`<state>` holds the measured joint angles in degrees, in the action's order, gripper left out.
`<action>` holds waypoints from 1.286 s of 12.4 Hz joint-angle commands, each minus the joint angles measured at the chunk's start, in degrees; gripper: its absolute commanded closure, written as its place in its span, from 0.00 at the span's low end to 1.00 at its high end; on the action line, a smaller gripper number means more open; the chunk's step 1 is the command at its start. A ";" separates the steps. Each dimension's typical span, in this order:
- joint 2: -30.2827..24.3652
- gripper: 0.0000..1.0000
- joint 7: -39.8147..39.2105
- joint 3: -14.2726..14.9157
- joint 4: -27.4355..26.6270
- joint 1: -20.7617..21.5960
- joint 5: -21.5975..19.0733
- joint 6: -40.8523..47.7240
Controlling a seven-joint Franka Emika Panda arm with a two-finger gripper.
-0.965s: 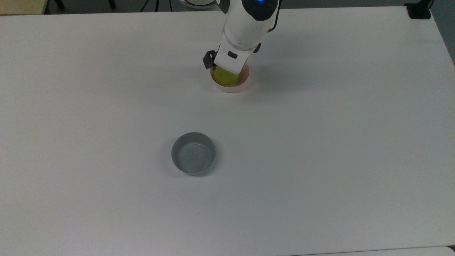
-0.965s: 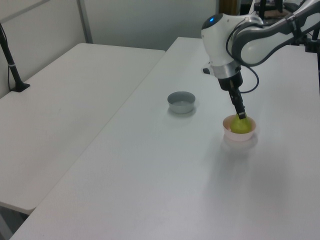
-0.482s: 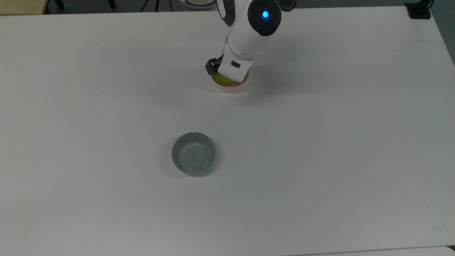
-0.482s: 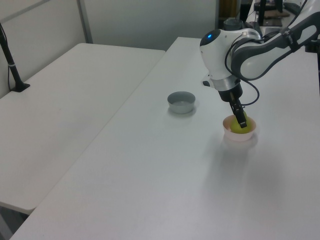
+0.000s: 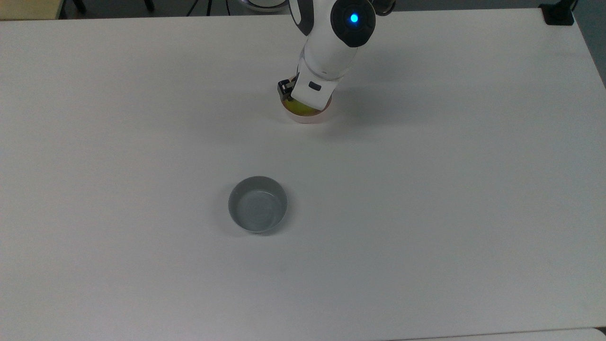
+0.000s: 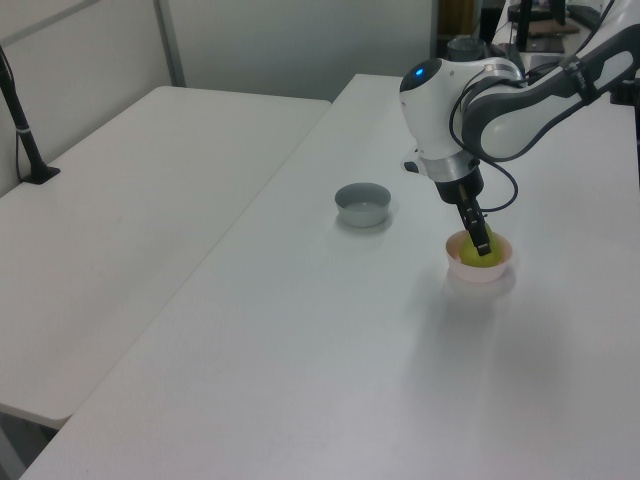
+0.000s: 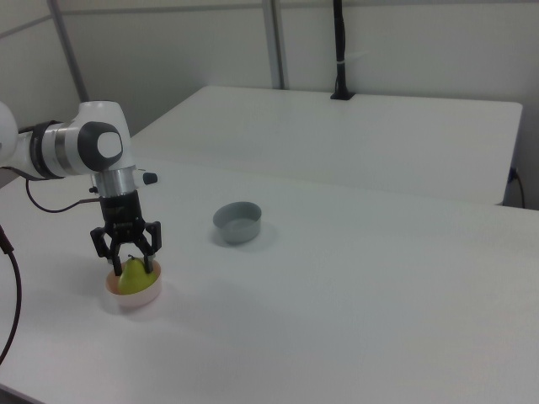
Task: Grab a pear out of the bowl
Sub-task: 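Close the gripper on the pear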
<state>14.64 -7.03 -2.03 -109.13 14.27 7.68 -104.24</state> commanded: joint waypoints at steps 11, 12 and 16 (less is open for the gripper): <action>-2.15 0.73 1.05 0.27 -0.82 0.67 0.76 2.28; -2.33 0.75 1.05 0.27 -0.21 0.67 0.67 2.72; -2.42 0.80 1.05 0.27 0.76 0.58 0.67 4.13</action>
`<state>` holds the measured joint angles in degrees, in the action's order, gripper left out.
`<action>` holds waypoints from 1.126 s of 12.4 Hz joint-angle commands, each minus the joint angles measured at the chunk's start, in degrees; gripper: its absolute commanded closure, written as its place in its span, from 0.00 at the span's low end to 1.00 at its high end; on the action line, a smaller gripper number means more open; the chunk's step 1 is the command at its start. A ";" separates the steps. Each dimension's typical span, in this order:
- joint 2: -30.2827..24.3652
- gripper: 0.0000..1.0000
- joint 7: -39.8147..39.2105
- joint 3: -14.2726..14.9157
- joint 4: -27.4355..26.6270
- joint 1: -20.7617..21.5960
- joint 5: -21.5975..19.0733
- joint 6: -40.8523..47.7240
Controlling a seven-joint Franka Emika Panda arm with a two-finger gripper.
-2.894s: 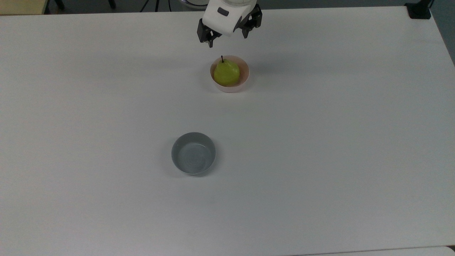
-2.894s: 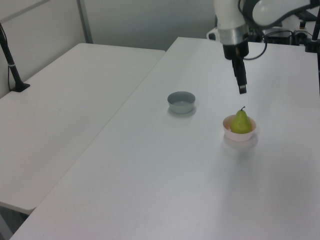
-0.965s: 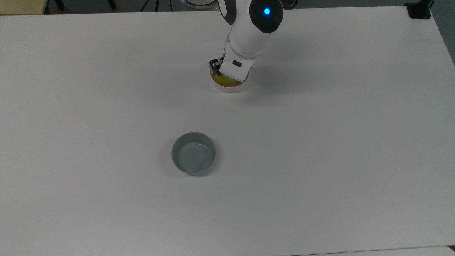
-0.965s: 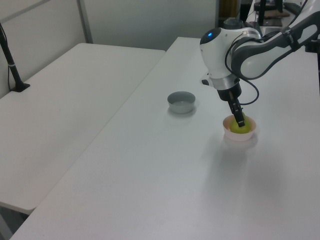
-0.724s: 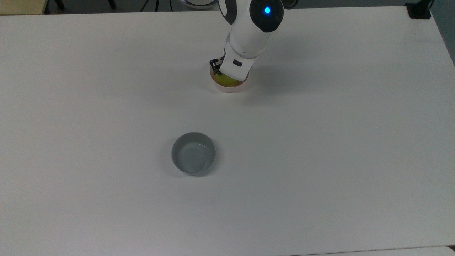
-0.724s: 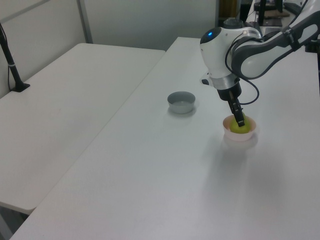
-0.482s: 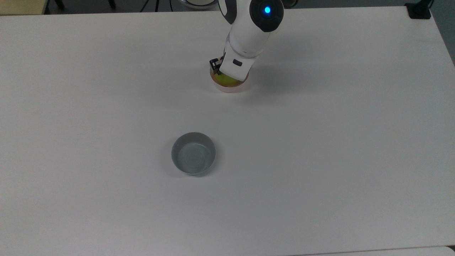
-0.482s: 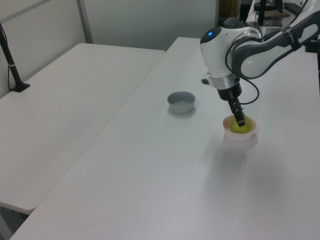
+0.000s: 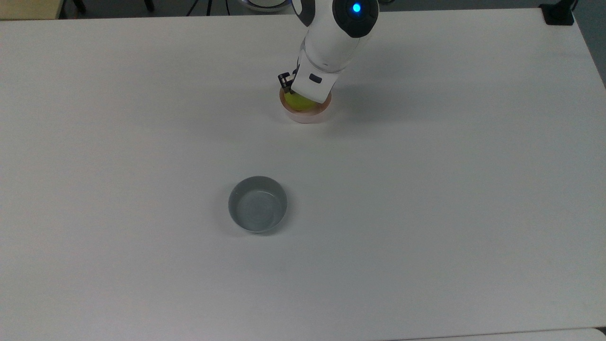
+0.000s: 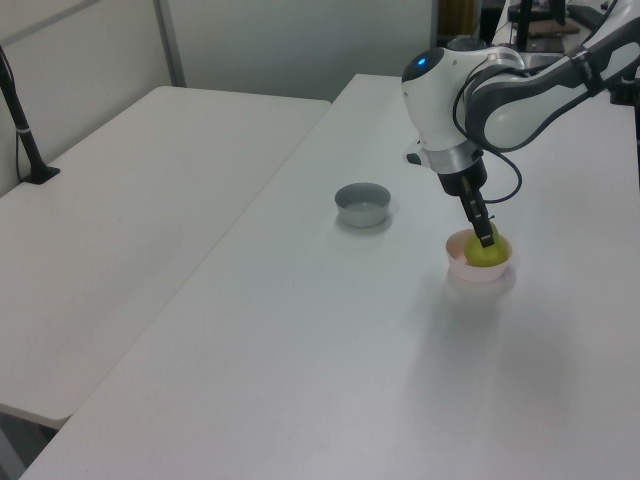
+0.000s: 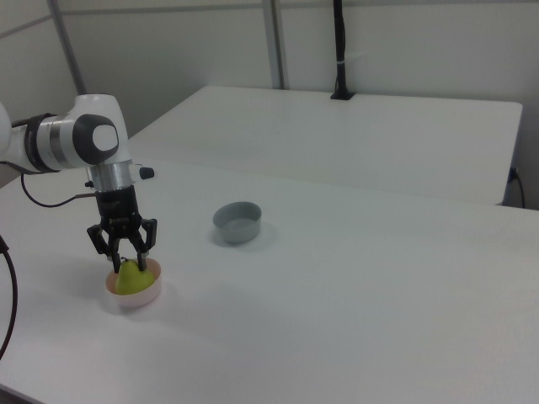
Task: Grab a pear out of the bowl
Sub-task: 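Close the gripper on the pear, then lift the pear up out of the pink bowl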
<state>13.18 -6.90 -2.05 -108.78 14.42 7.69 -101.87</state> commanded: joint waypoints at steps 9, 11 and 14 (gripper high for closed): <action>-1.31 0.81 0.40 0.20 8.47 -0.19 -1.35 9.82; -1.40 0.81 0.22 0.38 12.08 -0.45 -3.28 12.65; -2.01 0.81 -0.39 1.08 13.33 -2.02 -3.38 14.24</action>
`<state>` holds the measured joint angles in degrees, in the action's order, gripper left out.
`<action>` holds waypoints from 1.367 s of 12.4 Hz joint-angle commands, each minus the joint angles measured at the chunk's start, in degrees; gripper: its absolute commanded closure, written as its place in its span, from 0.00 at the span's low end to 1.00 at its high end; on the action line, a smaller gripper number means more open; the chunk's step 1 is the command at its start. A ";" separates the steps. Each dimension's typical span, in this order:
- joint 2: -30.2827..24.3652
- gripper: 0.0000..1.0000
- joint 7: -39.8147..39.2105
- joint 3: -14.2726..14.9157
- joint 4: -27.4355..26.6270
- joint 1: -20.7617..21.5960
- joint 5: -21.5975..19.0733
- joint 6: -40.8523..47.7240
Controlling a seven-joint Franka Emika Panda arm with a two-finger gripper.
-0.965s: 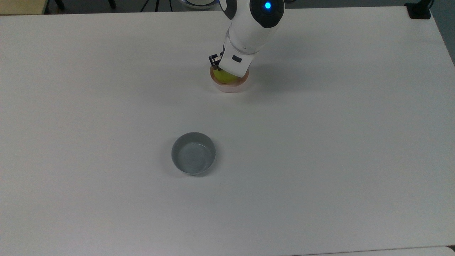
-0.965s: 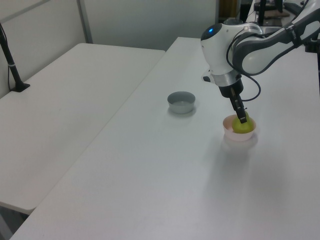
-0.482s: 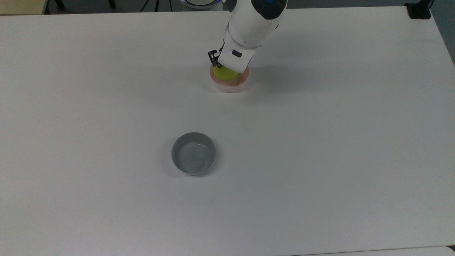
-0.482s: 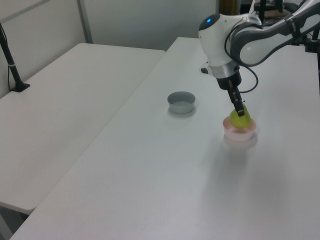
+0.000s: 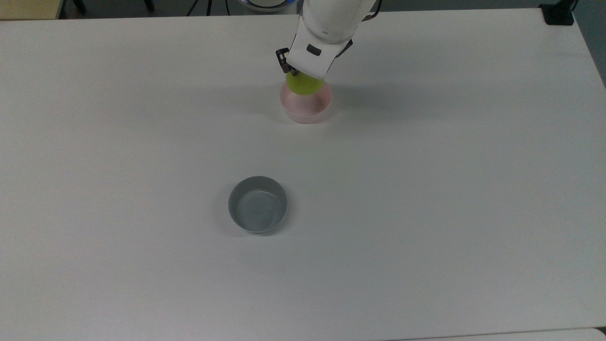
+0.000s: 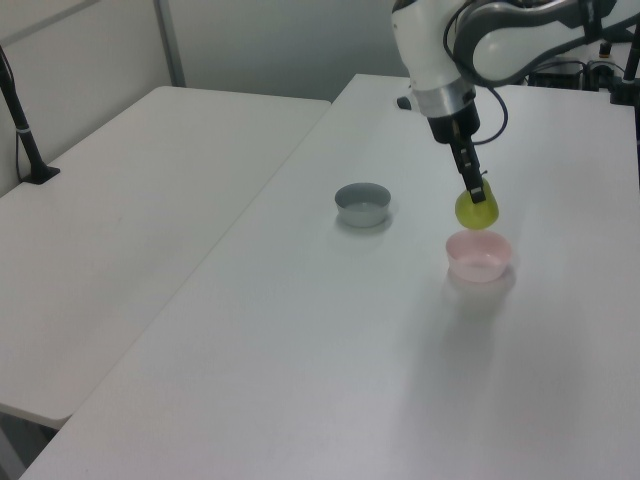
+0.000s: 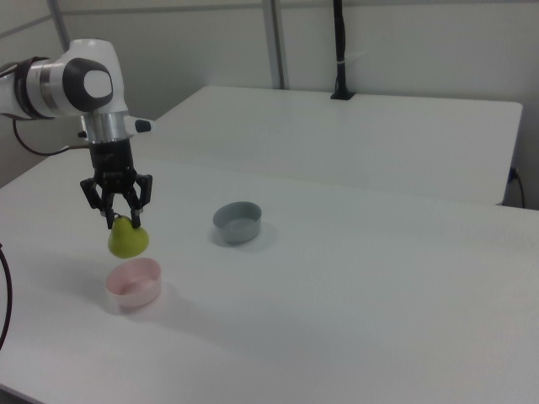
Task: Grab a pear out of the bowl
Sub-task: 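Lift the pear up out of the pink bowl, then carry the pear sideways away from the pink bowl and lower it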
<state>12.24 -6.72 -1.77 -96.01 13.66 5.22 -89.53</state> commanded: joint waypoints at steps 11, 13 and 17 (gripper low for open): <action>3.30 0.80 -11.65 10.12 -4.18 -14.00 3.13 -7.47; 5.60 0.80 -11.65 10.12 -4.36 -14.88 3.57 -9.69; 8.50 0.71 -11.12 10.12 -4.36 -16.12 3.75 -11.45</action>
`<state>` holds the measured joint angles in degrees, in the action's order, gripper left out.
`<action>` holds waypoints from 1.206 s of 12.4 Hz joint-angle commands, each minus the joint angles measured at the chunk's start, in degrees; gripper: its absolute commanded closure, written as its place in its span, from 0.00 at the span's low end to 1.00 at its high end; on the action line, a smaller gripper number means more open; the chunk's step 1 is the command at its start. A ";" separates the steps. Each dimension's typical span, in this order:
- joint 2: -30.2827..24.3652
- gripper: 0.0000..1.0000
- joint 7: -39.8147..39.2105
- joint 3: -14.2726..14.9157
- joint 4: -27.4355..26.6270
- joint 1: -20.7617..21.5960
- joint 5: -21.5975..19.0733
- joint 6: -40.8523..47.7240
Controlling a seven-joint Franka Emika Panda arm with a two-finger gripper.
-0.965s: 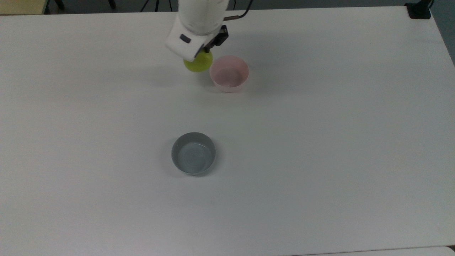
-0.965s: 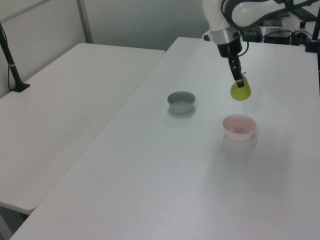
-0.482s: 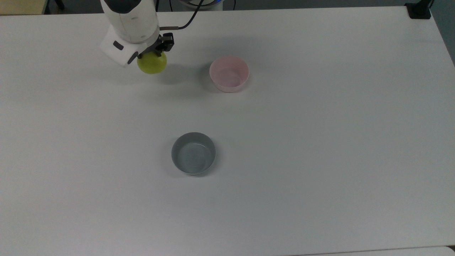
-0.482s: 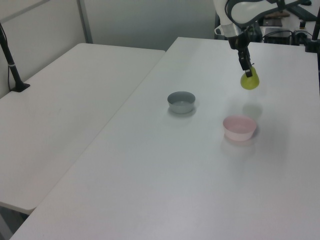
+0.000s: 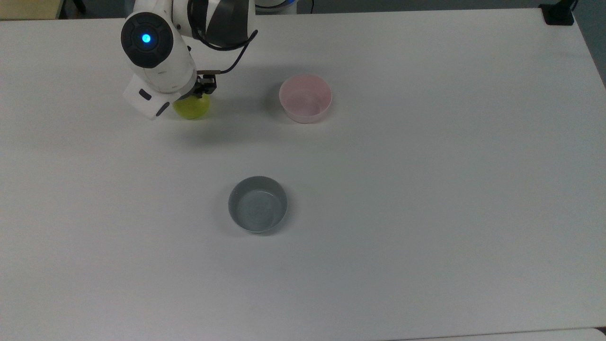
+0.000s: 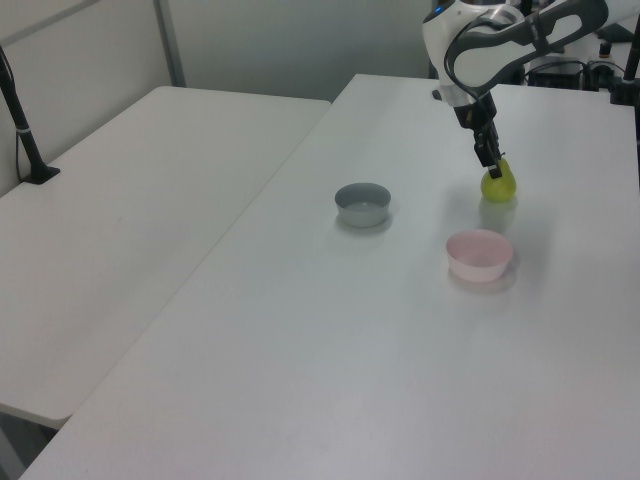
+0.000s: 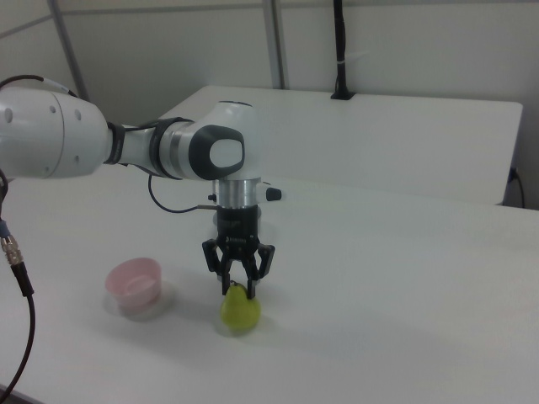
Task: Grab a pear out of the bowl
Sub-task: 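Carry the pear sideways away from the pink bowl and lower it, then open the gripper to set the pear upright on the table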
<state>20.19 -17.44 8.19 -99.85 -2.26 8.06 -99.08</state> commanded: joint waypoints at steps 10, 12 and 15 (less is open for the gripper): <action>-8.23 0.00 7.47 -1.78 4.65 6.46 0.02 6.18; -8.41 0.00 11.71 -1.86 7.46 10.07 -0.24 5.83; -9.20 0.00 13.84 -2.66 12.47 10.70 -4.71 5.57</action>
<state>11.92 -5.03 5.76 -90.97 8.44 6.62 -94.10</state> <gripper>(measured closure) 0.000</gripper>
